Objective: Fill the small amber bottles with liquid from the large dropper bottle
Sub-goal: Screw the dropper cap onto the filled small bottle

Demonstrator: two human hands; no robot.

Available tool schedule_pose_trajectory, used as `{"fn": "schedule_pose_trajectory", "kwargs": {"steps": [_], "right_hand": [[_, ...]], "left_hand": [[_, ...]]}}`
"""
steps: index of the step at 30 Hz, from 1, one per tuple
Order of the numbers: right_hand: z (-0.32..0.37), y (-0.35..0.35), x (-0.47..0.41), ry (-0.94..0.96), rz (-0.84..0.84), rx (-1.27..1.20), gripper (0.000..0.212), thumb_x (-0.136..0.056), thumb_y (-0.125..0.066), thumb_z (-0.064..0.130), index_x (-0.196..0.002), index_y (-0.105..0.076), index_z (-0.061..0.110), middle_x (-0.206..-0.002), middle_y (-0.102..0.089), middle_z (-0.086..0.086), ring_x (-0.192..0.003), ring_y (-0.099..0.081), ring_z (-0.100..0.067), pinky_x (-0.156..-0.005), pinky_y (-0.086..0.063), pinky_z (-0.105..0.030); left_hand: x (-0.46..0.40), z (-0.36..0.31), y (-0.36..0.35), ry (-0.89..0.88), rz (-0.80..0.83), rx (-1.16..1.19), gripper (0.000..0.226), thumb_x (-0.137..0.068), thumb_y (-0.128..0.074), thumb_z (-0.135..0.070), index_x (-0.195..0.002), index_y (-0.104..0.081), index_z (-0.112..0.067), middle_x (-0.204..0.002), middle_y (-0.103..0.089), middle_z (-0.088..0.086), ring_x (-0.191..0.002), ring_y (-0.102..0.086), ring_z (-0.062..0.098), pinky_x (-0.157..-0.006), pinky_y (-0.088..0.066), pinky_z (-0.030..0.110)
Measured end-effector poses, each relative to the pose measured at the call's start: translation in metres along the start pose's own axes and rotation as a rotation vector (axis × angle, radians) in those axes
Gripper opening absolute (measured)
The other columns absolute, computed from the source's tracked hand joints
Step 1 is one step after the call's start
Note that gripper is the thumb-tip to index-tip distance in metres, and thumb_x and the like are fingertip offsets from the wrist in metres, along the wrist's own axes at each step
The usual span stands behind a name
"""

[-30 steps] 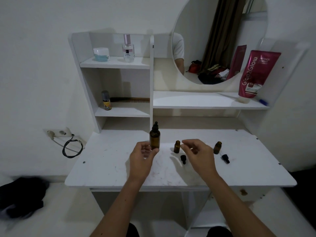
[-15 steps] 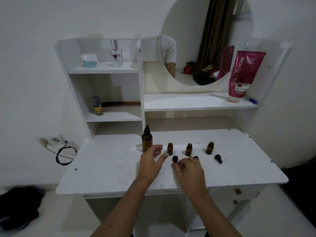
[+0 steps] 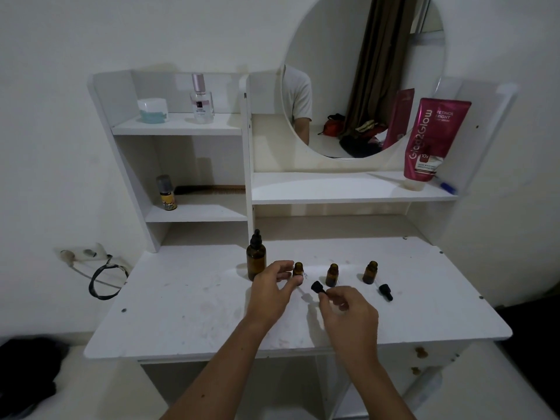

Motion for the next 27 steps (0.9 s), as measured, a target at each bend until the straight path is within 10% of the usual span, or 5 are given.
{"fn": "schedule_pose_trajectory", "kwargs": {"steps": [5, 10, 27], "right_hand": [[0.011, 0.011, -0.021, -0.056, 0.022, -0.322, 0.019, -0.089, -0.081, 0.012, -0.102, -0.076, 0.024, -0.092, -0.077, 0.015, -0.088, -0.073, 0.003, -0.079, -0.054, -0.006], [0.02, 0.008, -0.044, -0.053, 0.046, -0.412, 0.018, -0.091, -0.078, 0.01, -0.104, -0.077, 0.023, -0.094, -0.08, 0.01, -0.09, -0.077, -0.011, -0.085, -0.062, -0.03], [0.053, -0.017, -0.074, 0.35, 0.16, -0.127, 0.021, -0.089, -0.078, 0.002, -0.104, -0.078, 0.016, -0.096, -0.074, 0.013, -0.092, -0.07, 0.006, -0.074, -0.049, -0.003]], "left_hand": [[0.0, -0.002, 0.001, -0.027, 0.013, -0.009, 0.023, -0.092, -0.074, -0.029, -0.114, -0.071, -0.024, -0.102, -0.074, -0.019, -0.098, -0.067, -0.006, -0.087, -0.055, 0.018], [-0.002, -0.001, 0.001, -0.048, 0.017, -0.035, 0.022, -0.092, -0.073, -0.023, -0.114, -0.071, -0.023, -0.102, -0.071, -0.022, -0.096, -0.065, -0.009, -0.088, -0.056, 0.018], [-0.004, 0.0, -0.003, -0.084, 0.031, -0.082, 0.023, -0.093, -0.073, -0.023, -0.116, -0.071, -0.024, -0.111, -0.071, -0.015, -0.101, -0.066, -0.001, -0.093, -0.054, 0.019]]}}
Point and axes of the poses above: each hand's wrist, its own x-axis away from the middle knuckle, its own y-axis out of the back of the hand, z = x × y, the point moved 7 cm from there along -x, towards the middle knuckle
